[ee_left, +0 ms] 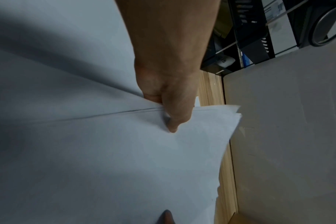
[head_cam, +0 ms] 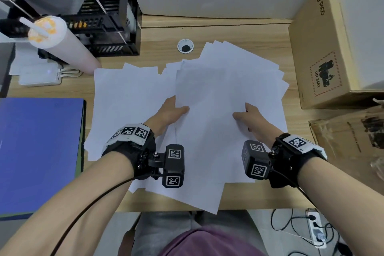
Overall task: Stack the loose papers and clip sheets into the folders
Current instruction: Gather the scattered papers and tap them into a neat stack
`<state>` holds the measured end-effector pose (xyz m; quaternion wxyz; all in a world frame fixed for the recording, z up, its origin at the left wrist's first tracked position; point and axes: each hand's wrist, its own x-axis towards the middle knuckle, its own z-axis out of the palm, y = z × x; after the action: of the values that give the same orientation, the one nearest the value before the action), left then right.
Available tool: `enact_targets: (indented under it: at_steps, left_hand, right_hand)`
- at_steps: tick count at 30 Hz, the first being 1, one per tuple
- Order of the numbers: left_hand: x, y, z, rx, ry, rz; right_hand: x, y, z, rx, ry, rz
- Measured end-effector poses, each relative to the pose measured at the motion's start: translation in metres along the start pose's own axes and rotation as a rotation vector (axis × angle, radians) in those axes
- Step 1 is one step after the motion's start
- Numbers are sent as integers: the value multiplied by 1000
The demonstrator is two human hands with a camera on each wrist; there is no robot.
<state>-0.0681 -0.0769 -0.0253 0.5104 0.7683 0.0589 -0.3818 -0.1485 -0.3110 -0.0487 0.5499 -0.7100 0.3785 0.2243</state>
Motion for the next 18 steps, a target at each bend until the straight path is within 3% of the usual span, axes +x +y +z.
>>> enact_targets:
  at_steps: [5,9,18]
  left_hand:
    - [-8,15,-11,-102,44,110]
    - [-19,36,-28,-253,112,201]
    - [-62,102,-91,-476,302,529]
  right_hand:
    - [-10,-6,-3,167,116,-105]
    - [-29,-26,2,314,62,-104]
    - [-80,-120,31,409,183,-509]
